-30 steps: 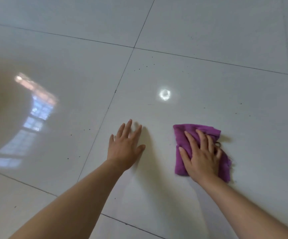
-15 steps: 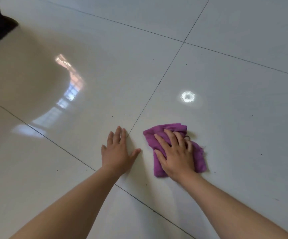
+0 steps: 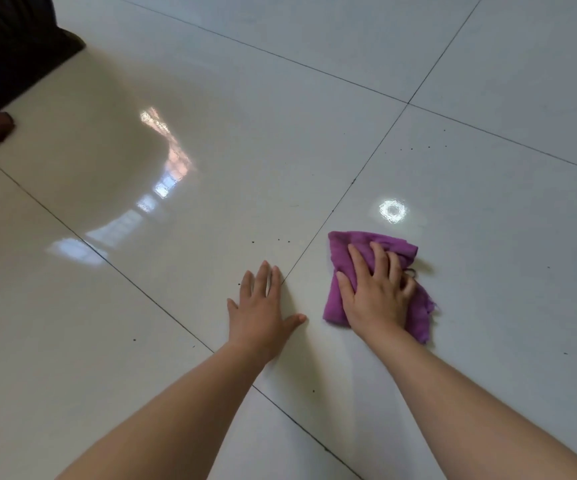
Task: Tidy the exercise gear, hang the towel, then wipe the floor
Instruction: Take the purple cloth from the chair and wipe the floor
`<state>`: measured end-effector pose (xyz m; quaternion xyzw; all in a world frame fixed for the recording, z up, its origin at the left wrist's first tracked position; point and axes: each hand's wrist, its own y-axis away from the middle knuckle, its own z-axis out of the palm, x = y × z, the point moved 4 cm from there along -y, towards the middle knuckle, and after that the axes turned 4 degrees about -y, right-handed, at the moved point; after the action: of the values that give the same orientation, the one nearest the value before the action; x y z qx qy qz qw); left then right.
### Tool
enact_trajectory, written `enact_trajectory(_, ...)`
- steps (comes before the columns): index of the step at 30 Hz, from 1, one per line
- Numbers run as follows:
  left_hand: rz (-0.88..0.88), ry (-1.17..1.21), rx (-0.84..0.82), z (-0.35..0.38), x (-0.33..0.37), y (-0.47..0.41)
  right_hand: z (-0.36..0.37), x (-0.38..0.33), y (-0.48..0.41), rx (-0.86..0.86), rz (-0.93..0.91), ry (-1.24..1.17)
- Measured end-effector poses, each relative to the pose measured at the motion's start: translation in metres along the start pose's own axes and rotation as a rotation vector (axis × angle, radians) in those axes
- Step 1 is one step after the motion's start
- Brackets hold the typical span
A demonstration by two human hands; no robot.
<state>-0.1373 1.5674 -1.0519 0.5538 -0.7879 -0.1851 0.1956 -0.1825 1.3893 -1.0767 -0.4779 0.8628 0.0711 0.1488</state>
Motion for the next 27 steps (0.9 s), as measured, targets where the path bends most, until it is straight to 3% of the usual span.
enact_trajectory(8,0.006,-0.015,0.015,0.002,-0.001,0.002,-0.005,0.017,0.044,-0.020,-0.356,0.039)
enact_trajectory(11,0.010,-0.023,0.015,0.002,-0.001,0.003,-0.013,0.038,0.038,0.013,-0.295,0.025)
enact_trajectory(17,0.002,-0.022,0.026,0.002,0.000,0.003,-0.007,0.013,-0.008,-0.004,0.093,-0.039)
enact_trajectory(27,0.035,-0.033,0.077,0.004,-0.006,0.003,-0.013,0.018,0.048,-0.054,-0.223,0.059)
